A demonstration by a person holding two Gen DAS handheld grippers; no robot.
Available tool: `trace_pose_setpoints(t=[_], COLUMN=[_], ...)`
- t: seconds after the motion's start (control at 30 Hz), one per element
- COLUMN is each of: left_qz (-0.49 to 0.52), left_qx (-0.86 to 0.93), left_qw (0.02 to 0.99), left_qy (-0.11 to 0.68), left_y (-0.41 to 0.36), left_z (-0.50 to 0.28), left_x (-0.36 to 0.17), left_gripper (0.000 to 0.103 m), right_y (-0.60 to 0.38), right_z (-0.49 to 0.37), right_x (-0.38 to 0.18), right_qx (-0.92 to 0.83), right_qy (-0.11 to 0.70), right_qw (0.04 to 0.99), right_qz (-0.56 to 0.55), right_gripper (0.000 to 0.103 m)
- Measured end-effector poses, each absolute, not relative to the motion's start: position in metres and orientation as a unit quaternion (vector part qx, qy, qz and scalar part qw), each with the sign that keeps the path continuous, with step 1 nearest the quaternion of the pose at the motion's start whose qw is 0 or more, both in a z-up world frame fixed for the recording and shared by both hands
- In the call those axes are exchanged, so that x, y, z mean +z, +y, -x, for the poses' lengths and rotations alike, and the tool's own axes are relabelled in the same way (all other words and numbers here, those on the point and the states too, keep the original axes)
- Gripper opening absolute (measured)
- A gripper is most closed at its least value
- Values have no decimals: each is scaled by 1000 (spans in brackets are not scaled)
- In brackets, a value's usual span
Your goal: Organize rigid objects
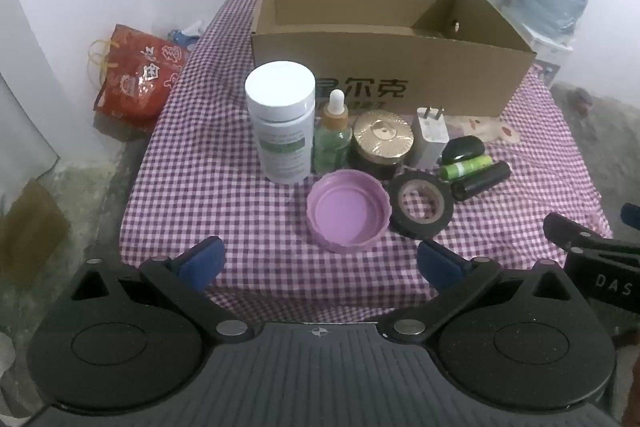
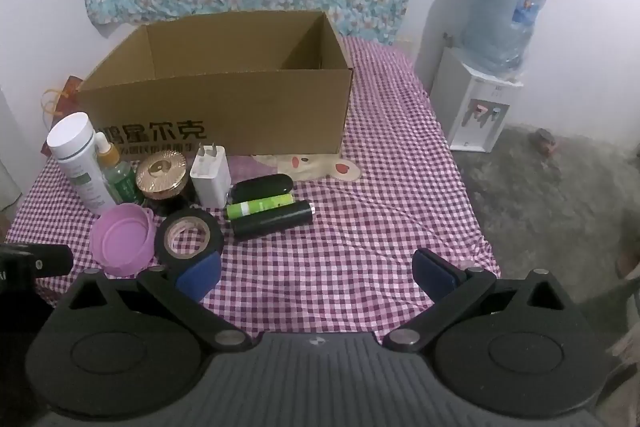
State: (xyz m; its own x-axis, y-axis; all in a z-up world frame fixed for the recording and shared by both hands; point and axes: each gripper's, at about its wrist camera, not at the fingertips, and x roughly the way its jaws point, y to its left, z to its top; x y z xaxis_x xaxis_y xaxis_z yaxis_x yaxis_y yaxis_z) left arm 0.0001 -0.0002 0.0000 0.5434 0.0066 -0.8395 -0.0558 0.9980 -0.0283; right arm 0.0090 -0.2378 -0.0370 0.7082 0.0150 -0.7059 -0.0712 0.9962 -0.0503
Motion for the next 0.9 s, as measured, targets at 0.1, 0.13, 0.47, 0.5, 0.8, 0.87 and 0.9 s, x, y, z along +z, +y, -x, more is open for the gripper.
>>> trace_pose_setpoints(t=[0.1,0.13,0.47,0.5,0.8,0.87,0.9], left_qz=[26,26,28,28,26,25,25], left_qx=[17,17,15,15,16,16,17], left_qw=[878,878,877,877,878,878,878], left_qy=[477,478,480,479,479,479,479], left_y=[0,0,1,1,0,0,0], left_z=[0,0,-1,0,-1,-1,-1], left_x=[0,0,3,3,5,5,6], left_gripper=[103,103,103,103,103,103,103], right_y=[-237,-237,-243,-239,-238,-238,-239], right_z=[-9,-9,-20,-13,-9,-9,-9], right_x=[-36,-36,-29,-29,-28,-28,-27], right_qx=[23,23,24,23,23,22,22], right_qy=[382,382,384,379,375,375,375], right_qw=[923,923,922,924,926,926,926], right_qz=[38,38,37,41,45,45,45], right_gripper=[103,103,103,103,103,103,103])
